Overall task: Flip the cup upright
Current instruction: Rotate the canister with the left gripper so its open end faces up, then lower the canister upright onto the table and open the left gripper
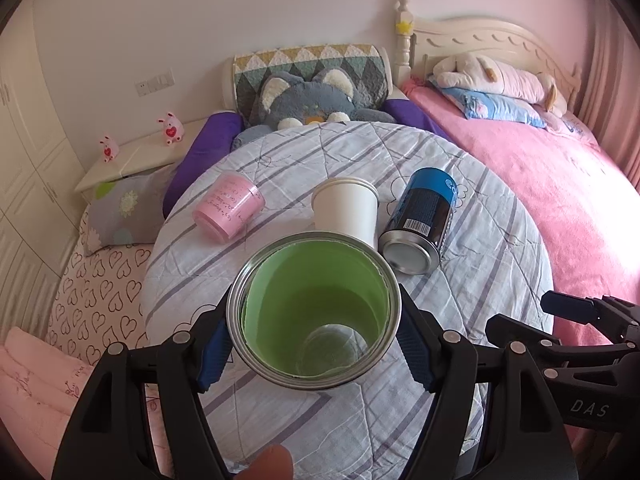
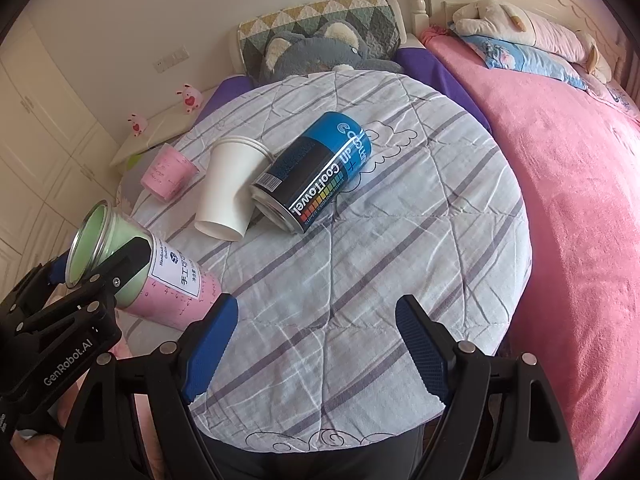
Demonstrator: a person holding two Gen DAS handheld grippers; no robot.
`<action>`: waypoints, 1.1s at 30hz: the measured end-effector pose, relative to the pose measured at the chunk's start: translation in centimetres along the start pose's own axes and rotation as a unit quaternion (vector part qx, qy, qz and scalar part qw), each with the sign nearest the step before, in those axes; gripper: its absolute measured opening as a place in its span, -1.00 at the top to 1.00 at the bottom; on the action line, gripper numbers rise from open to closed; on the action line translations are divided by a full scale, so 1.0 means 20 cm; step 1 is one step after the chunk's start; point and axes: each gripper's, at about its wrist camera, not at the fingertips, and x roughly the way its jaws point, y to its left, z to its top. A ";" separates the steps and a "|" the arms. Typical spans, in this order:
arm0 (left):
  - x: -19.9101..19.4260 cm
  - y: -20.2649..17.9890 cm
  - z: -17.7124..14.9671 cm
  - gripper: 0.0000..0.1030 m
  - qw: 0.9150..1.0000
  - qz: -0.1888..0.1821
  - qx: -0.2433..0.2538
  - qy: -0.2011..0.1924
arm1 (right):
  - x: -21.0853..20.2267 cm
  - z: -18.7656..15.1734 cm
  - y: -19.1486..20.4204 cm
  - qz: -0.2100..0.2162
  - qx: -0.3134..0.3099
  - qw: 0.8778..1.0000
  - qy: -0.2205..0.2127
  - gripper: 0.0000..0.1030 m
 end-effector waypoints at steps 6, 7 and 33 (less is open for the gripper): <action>-0.06 0.01 0.02 -0.83 1.000 0.002 -0.004 -0.019 | -0.02 -0.01 0.01 0.002 -0.001 1.000 -0.003 -0.60; -0.06 0.01 0.03 -0.84 1.000 0.001 -0.004 -0.019 | -0.02 -0.01 0.01 0.002 -0.002 1.000 -0.004 -0.60; -0.61 0.23 -0.29 -1.00 0.998 0.056 -0.029 -0.007 | -0.57 -0.36 0.27 -0.020 -0.087 0.987 -0.132 -0.60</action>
